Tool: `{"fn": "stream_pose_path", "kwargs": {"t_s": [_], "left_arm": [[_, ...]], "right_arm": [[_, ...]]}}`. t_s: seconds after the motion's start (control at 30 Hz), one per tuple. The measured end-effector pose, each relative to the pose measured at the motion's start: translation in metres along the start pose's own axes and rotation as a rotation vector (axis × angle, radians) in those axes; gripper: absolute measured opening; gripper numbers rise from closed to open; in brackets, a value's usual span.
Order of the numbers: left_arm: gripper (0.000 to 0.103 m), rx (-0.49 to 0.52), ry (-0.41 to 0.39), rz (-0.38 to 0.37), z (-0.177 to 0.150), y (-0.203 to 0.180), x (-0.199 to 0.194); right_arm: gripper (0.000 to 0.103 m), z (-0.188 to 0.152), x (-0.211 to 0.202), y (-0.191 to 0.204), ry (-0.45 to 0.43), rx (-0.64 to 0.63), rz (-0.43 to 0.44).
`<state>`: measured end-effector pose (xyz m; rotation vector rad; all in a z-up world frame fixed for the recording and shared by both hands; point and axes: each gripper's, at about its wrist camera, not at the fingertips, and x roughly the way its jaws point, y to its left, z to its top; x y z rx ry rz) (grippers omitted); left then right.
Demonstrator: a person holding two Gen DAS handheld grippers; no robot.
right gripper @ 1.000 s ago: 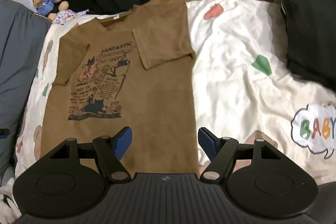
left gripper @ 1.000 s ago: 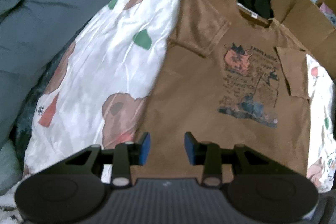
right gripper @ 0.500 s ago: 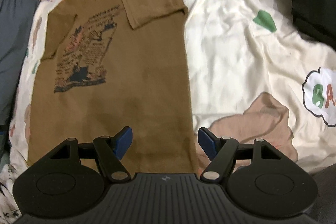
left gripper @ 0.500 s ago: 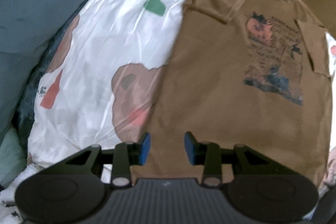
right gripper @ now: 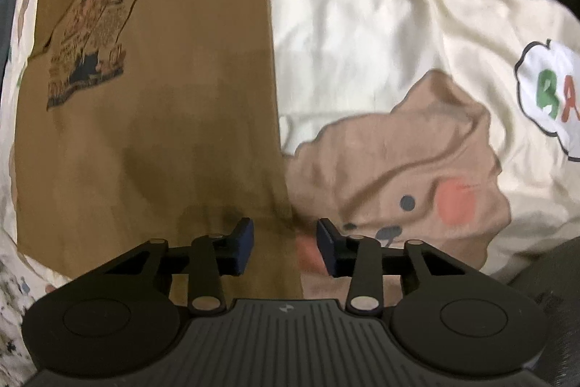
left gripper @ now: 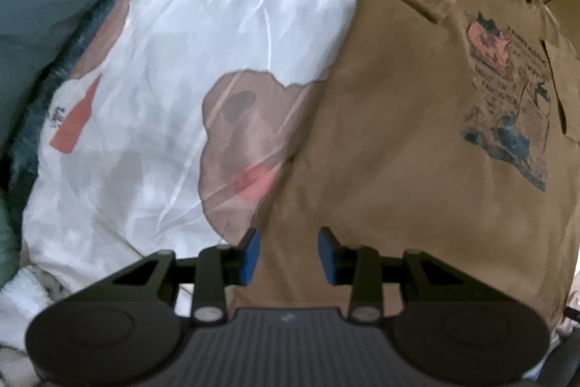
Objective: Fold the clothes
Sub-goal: 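Close both grippers on the brown shirt hem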
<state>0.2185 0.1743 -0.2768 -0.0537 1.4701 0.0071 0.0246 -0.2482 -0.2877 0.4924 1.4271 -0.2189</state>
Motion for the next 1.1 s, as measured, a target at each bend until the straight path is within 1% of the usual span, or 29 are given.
{"fn": "stream_pose_path", "kwargs": {"t_s": [0.1,0.3,0.4,0.47,0.63,0.8,0.9,1.0,1.1], "left_arm": [[0.038,0.0,0.022,-0.006,-0.002,0.001,0.016],[0.038,-0.002,0.071,0.003,-0.006,0.002,0.037],[0.036,-0.011,0.068,0.012,-0.005,0.005,0.042],[0.034,-0.017,0.065,0.02,-0.005,0.007,0.044],[0.033,-0.024,0.063,0.033,-0.004,0.01,0.052],[0.032,-0.014,0.048,0.023,-0.002,0.006,0.06],[0.033,0.0,0.048,0.032,-0.001,0.003,0.067],[0.033,-0.014,0.04,0.012,-0.001,0.007,0.07],[0.034,-0.032,0.052,-0.019,0.001,0.014,0.07]], "right_arm": [[0.04,-0.001,0.004,0.001,0.015,-0.011,-0.017],[0.04,-0.003,0.011,-0.001,0.032,0.002,-0.007],[0.04,-0.001,0.01,-0.001,0.031,0.01,-0.002],[0.04,0.0,0.009,-0.004,0.014,0.036,0.014],[0.04,0.003,0.012,-0.002,0.008,0.031,0.016],[0.04,0.005,0.014,0.001,0.011,0.025,0.014],[0.04,0.005,0.015,0.001,0.017,0.02,0.008],[0.04,0.004,0.017,0.001,0.016,0.025,0.004],[0.04,0.002,0.02,0.001,0.009,0.027,0.0]]}}
